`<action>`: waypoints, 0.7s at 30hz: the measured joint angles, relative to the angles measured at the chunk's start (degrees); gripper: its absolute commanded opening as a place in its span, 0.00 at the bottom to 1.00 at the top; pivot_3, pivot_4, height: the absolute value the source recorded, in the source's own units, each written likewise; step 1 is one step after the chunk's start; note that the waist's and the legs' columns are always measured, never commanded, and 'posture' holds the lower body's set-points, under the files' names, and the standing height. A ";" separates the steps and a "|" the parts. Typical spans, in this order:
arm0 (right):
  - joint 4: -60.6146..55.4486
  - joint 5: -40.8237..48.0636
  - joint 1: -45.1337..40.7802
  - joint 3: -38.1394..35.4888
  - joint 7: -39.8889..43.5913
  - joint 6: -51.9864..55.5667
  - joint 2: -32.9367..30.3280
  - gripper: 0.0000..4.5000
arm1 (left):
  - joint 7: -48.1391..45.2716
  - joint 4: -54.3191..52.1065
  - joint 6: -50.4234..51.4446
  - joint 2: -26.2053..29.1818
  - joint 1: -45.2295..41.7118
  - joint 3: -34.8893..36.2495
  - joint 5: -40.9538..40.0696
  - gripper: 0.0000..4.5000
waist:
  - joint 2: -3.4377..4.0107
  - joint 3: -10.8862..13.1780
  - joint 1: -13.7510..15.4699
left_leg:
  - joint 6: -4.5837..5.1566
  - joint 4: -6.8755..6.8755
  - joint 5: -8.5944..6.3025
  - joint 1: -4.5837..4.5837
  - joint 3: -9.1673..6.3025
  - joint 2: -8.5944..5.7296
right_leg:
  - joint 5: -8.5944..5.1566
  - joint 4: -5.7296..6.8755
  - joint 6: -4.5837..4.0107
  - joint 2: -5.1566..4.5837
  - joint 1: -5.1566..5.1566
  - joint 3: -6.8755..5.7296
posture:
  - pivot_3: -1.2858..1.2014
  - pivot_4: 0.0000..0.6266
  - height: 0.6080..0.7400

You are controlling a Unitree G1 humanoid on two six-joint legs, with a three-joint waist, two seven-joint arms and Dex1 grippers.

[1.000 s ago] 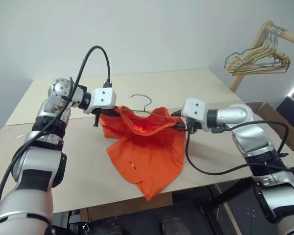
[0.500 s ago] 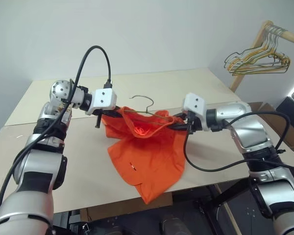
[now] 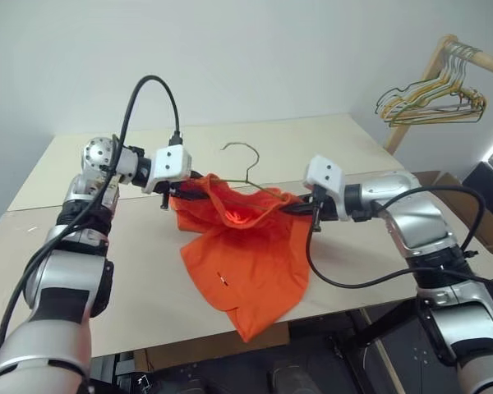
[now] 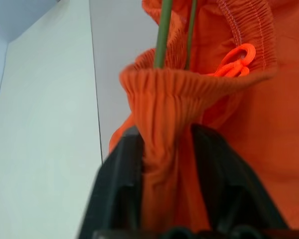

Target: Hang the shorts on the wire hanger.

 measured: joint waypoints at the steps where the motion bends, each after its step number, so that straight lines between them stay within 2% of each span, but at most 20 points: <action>1: -0.44 0.49 0.36 -0.81 0.01 0.49 -0.90 0.00 | -0.01 0.74 -0.14 0.75 -0.16 0.30 -0.01 0.64 | 0.00 0.00 0.05 | 0.00 0.00 0.00 -0.01 -0.01 0.00 | 0.00 0.00 0.00 0.00 0.00 -0.01 | 0.45 0.00 1.00; 5: -2.38 2.08 1.98 -4.50 0.13 2.32 -5.30 0.00 | 1.41 3.76 -1.12 3.40 -1.32 1.62 0.43 0.95 | 0.00 0.00 0.25 | 0.00 0.00 0.00 -0.01 -0.02 -0.09 | 0.00 -0.01 0.01 -0.11 0.02 -0.05 | 0.45 0.00 1.00; 6: -2.94 2.53 2.37 -5.28 0.10 2.71 -5.89 0.00 | 2.16 4.19 -1.19 3.57 -1.56 1.82 0.82 1.00 | 0.00 0.00 0.27 | 0.00 0.00 0.00 -0.01 -0.03 -0.10 | 0.00 -0.01 0.01 -0.11 0.03 -0.06 | 0.44 0.00 1.00; 10: -5.92 4.48 4.11 -6.93 -0.12 5.96 -7.38 0.00 | 4.40 5.71 -1.03 3.25 -2.57 3.64 0.58 1.00 | 0.00 0.00 0.09 | 0.00 0.00 0.00 -0.02 -0.04 -0.16 | -0.02 0.00 0.03 -0.18 0.01 -0.07 | 0.43 0.00 1.00; 14: -9.27 6.56 5.49 -10.19 -2.85 14.25 -10.20 0.00 | 4.66 3.43 1.96 2.15 -2.06 8.51 -4.74 1.00 | 0.00 0.00 0.01 | 0.00 0.00 0.00 -0.08 -0.05 -0.35 | -0.07 0.03 0.12 -0.46 -0.02 -0.13 | 0.42 0.00 1.00; 18: -10.28 8.34 4.92 -16.58 -11.70 28.77 -9.95 0.00 | 6.98 -10.86 11.68 -2.18 3.48 14.31 -14.20 1.00 | 0.02 -0.02 0.02 | 0.00 0.01 0.04 -0.06 -0.02 -0.54 | -0.13 0.06 0.23 -0.88 0.06 -0.10 | 0.42 0.00 1.00; 21: -13.45 8.89 5.80 -20.78 -17.25 36.18 -9.87 0.00 | 7.17 -23.82 19.70 -4.40 12.17 15.40 -20.54 1.00 | 0.06 -0.03 -0.42 | 0.00 -0.04 0.04 -0.04 -0.03 -0.52 | -0.14 0.11 0.24 -0.85 0.03 -0.08 | 0.41 0.00 1.00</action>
